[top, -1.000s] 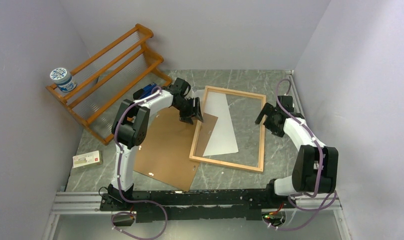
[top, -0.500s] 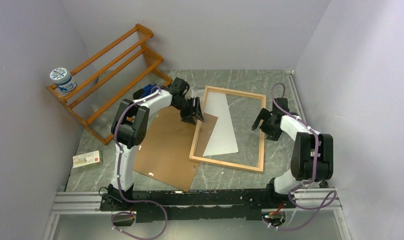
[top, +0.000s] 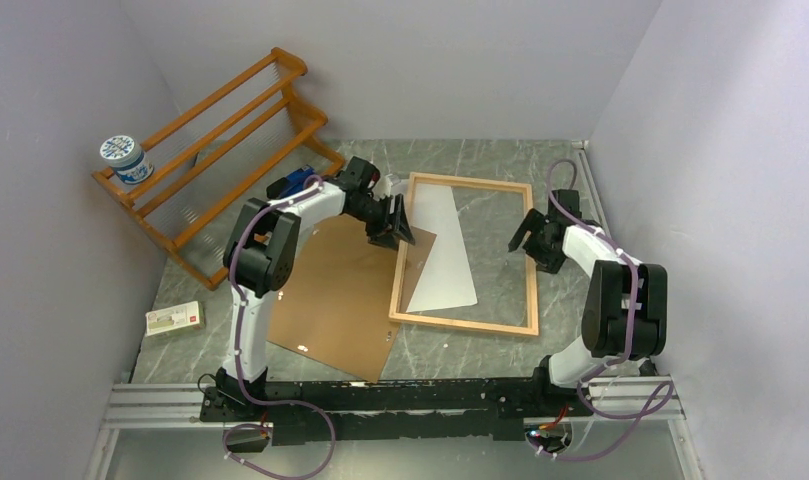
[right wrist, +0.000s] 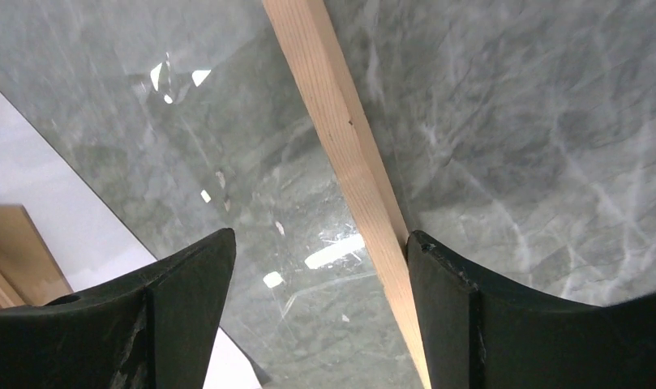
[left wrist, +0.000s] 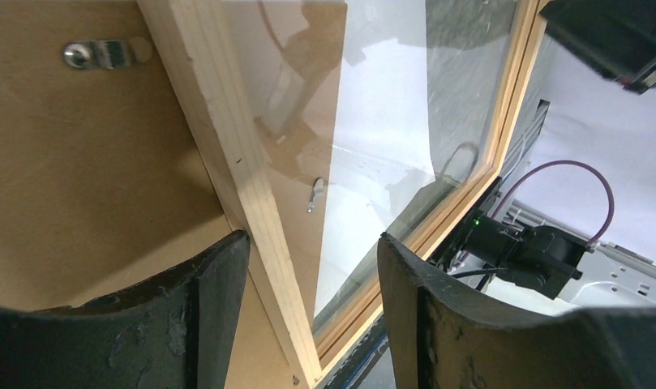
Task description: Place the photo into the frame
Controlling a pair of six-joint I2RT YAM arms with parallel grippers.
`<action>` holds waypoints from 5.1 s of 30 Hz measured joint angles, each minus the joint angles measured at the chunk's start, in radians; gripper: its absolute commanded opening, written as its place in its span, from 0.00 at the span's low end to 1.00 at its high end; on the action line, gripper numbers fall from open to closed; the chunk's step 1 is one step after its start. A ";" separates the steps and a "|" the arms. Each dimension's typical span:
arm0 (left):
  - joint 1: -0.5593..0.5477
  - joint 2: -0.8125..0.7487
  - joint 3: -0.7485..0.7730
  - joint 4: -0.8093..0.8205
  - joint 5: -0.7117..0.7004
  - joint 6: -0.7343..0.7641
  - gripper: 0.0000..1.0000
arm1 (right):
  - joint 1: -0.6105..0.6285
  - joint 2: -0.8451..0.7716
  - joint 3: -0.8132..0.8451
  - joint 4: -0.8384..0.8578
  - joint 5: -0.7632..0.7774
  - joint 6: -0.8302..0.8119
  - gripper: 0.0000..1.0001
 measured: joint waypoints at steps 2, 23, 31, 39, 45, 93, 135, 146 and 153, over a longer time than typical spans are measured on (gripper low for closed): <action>-0.011 0.002 0.000 0.000 0.001 0.004 0.64 | 0.000 0.000 0.018 0.000 0.032 0.013 0.80; -0.077 -0.048 -0.003 -0.105 -0.197 0.039 0.84 | -0.013 -0.088 0.055 -0.079 0.283 0.139 0.84; -0.055 -0.270 -0.164 -0.109 -0.373 0.039 0.77 | 0.193 -0.121 0.150 -0.085 0.285 0.183 0.81; 0.047 -0.480 -0.428 -0.040 -0.484 -0.023 0.71 | 0.491 0.013 0.267 0.032 0.155 0.237 0.69; 0.147 -0.605 -0.570 -0.021 -0.520 -0.074 0.64 | 0.705 0.269 0.468 0.108 0.054 0.263 0.66; 0.209 -0.459 -0.602 -0.051 -0.428 -0.121 0.55 | 0.789 0.493 0.701 -0.248 0.440 0.267 0.60; 0.216 -0.447 -0.587 -0.079 -0.446 -0.138 0.52 | 0.748 0.489 0.642 -0.378 0.555 0.189 0.21; 0.217 -0.447 -0.586 -0.080 -0.446 -0.140 0.52 | 0.690 0.416 0.490 -0.253 0.546 0.080 0.31; 0.217 -0.447 -0.583 -0.085 -0.450 -0.148 0.53 | 0.631 0.356 0.401 -0.216 0.526 0.037 0.43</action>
